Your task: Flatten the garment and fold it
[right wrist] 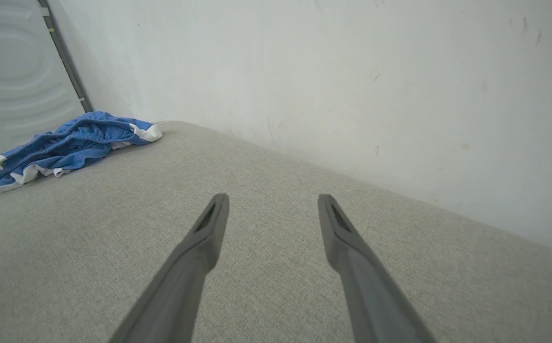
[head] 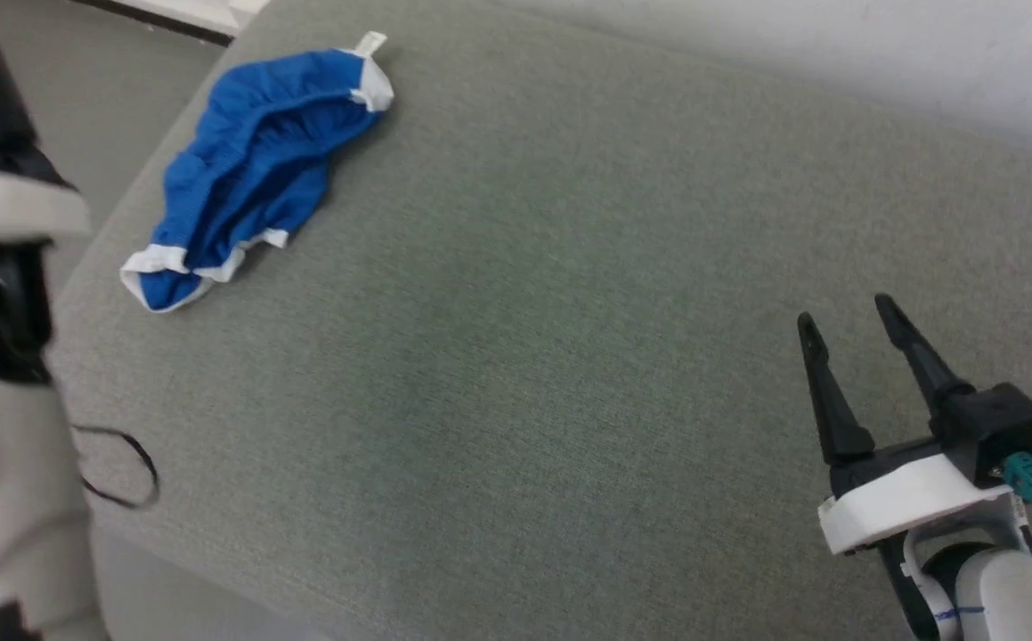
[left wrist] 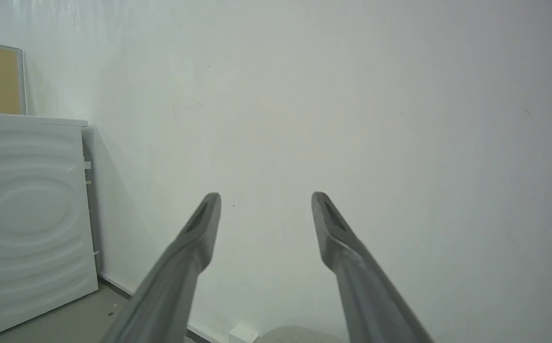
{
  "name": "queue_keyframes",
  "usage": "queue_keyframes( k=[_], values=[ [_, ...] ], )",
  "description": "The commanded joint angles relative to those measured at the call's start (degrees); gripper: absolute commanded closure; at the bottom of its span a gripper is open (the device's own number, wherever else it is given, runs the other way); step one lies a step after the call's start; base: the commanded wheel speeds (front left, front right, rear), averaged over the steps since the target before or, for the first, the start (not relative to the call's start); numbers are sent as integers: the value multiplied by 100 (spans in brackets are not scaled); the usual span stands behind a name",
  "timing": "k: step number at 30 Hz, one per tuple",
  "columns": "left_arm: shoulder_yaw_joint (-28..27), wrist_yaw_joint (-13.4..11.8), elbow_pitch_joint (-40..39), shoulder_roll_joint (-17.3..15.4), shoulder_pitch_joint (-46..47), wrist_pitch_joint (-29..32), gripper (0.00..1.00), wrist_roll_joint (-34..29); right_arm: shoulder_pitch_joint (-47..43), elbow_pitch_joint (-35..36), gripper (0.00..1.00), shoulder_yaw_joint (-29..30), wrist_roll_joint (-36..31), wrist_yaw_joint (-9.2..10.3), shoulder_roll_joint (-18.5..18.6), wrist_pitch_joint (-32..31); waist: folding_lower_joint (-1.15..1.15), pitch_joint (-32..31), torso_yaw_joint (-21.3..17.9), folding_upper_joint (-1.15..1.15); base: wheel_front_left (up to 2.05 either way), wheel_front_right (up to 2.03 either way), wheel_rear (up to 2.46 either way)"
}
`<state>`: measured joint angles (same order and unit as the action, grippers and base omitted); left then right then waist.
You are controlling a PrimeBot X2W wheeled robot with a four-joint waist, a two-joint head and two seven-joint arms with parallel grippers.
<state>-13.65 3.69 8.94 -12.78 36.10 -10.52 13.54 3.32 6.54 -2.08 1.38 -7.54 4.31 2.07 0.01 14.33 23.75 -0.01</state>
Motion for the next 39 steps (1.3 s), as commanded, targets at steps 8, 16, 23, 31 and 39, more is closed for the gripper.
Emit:
queue_keyframes(
  k=[8,16,23,31,39],
  values=[
    [152,227,1719,-977,1621,1393,0,212,440,253,0,-165,24,5,181,-43,-1,1252,-597,1,0,0,0],
    [355,354,3441,-1443,2144,2977,0,709,748,399,0,-299,27,5,229,-63,-1,1807,-932,1,0,0,0],
    [354,375,4361,-1376,2123,4020,0,1317,758,513,0,-298,8,5,271,-95,-1,1966,-1100,1,0,0,0],
    [441,378,4931,-1399,2009,4800,100,1616,776,490,0,-363,20,5,227,-78,-1,1833,-1190,1,0,0,0],
    [605,255,4753,-1704,2062,3607,100,1272,712,148,0,-319,102,5,85,126,-1,1128,-1265,1,0,0,0]
  ],
)
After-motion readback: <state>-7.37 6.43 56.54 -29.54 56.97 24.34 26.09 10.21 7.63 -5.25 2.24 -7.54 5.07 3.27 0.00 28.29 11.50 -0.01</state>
